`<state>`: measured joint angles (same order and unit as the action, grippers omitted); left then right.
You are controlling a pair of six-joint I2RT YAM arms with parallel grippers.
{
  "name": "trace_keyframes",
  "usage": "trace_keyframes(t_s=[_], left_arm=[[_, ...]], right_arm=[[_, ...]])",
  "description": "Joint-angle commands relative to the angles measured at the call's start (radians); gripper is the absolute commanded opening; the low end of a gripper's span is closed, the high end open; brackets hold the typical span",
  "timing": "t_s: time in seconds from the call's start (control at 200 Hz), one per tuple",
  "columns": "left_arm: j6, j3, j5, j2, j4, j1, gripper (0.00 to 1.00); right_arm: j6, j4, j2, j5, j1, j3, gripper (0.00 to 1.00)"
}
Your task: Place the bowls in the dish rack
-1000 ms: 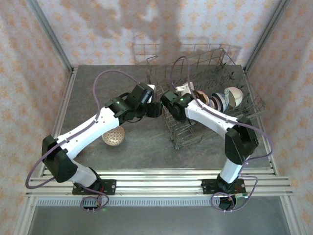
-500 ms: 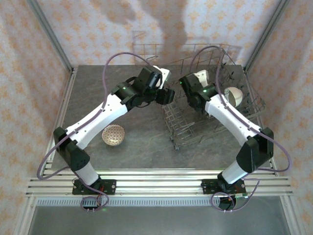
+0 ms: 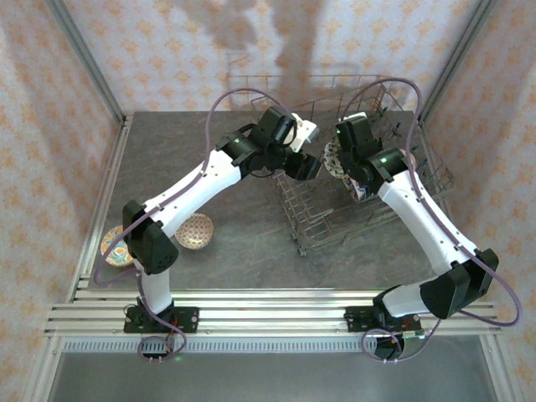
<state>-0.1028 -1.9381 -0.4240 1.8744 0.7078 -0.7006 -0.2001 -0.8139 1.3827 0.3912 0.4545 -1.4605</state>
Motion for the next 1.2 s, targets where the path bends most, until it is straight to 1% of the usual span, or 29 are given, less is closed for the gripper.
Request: trace_keyframes(t_s=[0.0, 0.035, 0.29, 0.415, 0.515, 0.681, 0.896, 0.981, 1.041, 1.061, 1.101, 1.126, 1.156, 1.191], left_arm=[[0.031, -0.068, -0.048, 0.027, 0.01, -0.003, 0.64], [0.028, -0.079, -0.055, 0.064, 0.01, -0.001, 0.64], [-0.055, -0.133, -0.051, 0.138, -0.031, 0.027, 0.65], [-0.088, -0.15, -0.072, 0.172, -0.047, 0.037, 0.63], [-0.105, -0.152, -0.077, 0.182, -0.062, 0.039, 0.6], [-0.132, -0.156, -0.1, 0.196, -0.078, 0.04, 0.48], [-0.167, -0.145, -0.123, 0.193, -0.114, 0.04, 0.15], [-0.185, -0.144, -0.13, 0.193, -0.133, 0.04, 0.05], [-0.193, -0.138, -0.126, 0.189, -0.144, 0.041, 0.0], [-0.196, -0.136, -0.125, 0.187, -0.147, 0.042, 0.0], [-0.199, -0.131, -0.124, 0.181, -0.153, 0.043, 0.0], [-0.2, -0.126, -0.122, 0.178, -0.158, 0.043, 0.0], [-0.202, -0.119, -0.118, 0.172, -0.166, 0.044, 0.0], [-0.205, -0.112, -0.112, 0.164, -0.174, 0.044, 0.0]], right_arm=[[-0.013, 0.026, -0.021, -0.064, -0.006, -0.011, 0.0], [-0.015, 0.025, -0.022, -0.069, -0.006, -0.011, 0.0], [-0.026, 0.017, -0.055, -0.129, -0.005, -0.004, 0.0], [-0.028, 0.015, -0.072, -0.156, -0.006, 0.004, 0.0], [-0.025, 0.003, -0.076, -0.162, -0.006, 0.003, 0.0], [-0.021, 0.013, -0.095, -0.2, -0.006, 0.016, 0.0], [-0.006, 0.008, -0.092, -0.17, -0.005, 0.022, 0.0], [0.022, 0.006, -0.084, -0.161, -0.006, 0.02, 0.0], [0.038, 0.0, -0.077, -0.141, -0.007, 0.022, 0.06], [0.041, -0.003, -0.076, -0.134, -0.008, 0.023, 0.08], [0.053, -0.009, -0.07, -0.121, -0.009, 0.028, 0.15], [0.063, -0.015, -0.068, -0.119, -0.014, 0.029, 0.17], [0.075, -0.021, -0.066, -0.128, -0.02, 0.029, 0.19], [0.094, -0.025, -0.066, -0.147, -0.03, 0.034, 0.24]])
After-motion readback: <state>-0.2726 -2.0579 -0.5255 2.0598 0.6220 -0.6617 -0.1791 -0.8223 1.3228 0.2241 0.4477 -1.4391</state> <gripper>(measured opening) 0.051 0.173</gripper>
